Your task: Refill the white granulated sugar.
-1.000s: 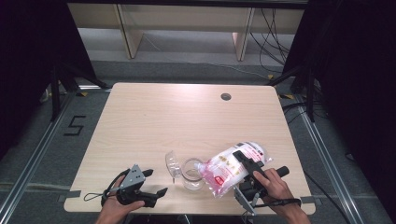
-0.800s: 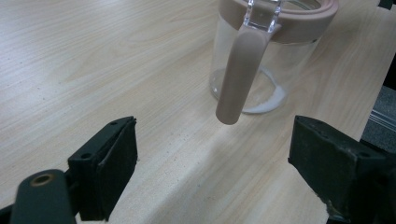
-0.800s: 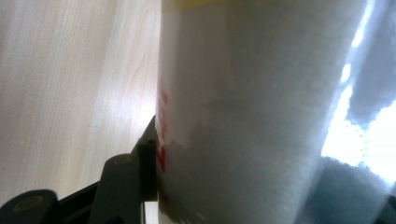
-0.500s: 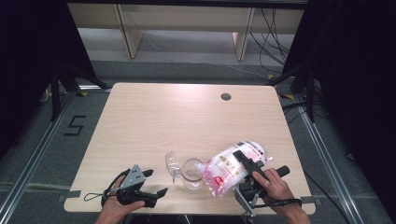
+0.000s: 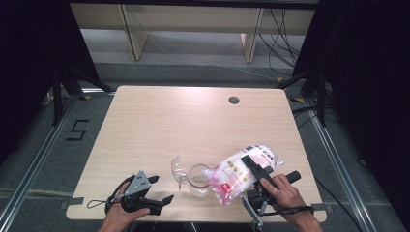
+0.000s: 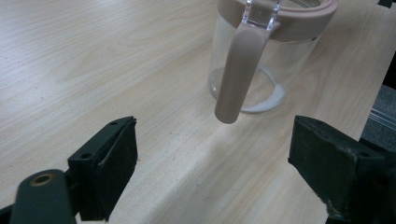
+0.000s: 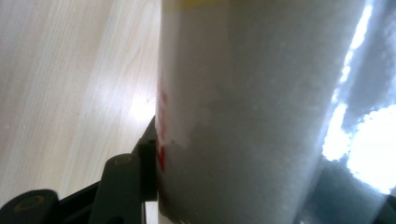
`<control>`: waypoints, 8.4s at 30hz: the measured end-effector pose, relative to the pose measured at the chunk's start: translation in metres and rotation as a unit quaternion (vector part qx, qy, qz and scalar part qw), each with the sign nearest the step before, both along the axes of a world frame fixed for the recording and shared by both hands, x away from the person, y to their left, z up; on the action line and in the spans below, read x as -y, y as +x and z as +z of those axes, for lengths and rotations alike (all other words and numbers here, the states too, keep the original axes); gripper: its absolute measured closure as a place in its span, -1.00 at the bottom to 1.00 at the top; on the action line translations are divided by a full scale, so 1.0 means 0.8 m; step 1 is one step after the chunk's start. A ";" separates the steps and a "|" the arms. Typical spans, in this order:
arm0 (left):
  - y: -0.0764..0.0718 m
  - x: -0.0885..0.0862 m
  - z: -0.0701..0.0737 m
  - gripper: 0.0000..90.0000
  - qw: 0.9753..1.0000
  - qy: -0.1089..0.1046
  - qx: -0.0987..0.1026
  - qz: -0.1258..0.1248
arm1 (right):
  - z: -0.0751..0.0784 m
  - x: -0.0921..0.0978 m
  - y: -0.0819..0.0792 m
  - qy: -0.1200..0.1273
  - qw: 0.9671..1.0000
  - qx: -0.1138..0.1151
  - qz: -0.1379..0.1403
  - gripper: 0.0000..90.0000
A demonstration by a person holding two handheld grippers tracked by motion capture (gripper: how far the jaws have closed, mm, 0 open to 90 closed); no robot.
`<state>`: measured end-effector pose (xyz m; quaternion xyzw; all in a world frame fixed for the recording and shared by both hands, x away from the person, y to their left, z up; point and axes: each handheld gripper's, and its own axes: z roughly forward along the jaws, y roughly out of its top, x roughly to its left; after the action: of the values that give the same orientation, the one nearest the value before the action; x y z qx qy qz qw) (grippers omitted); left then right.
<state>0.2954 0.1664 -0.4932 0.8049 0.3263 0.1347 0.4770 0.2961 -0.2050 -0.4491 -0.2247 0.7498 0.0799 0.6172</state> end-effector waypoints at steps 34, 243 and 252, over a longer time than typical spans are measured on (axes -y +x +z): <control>0.001 0.000 -0.001 -0.66 1.000 0.005 0.006 -0.005 | 0.009 -0.005 0.000 -0.024 0.999 0.023 -0.004 0.10; 0.001 0.000 -0.001 -0.67 1.000 0.008 0.006 -0.002 | 0.027 -0.008 -0.011 -0.088 0.995 0.054 -0.001 0.19; 0.001 -0.001 0.000 -0.66 1.000 0.019 0.006 -0.006 | 0.029 -0.008 -0.013 -0.097 0.994 0.057 -0.003 0.20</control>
<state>0.2964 0.1672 -0.4935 0.8149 0.3162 0.1427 0.4643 0.2859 -0.1983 -0.4259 -0.2853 0.7181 -0.0084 0.6347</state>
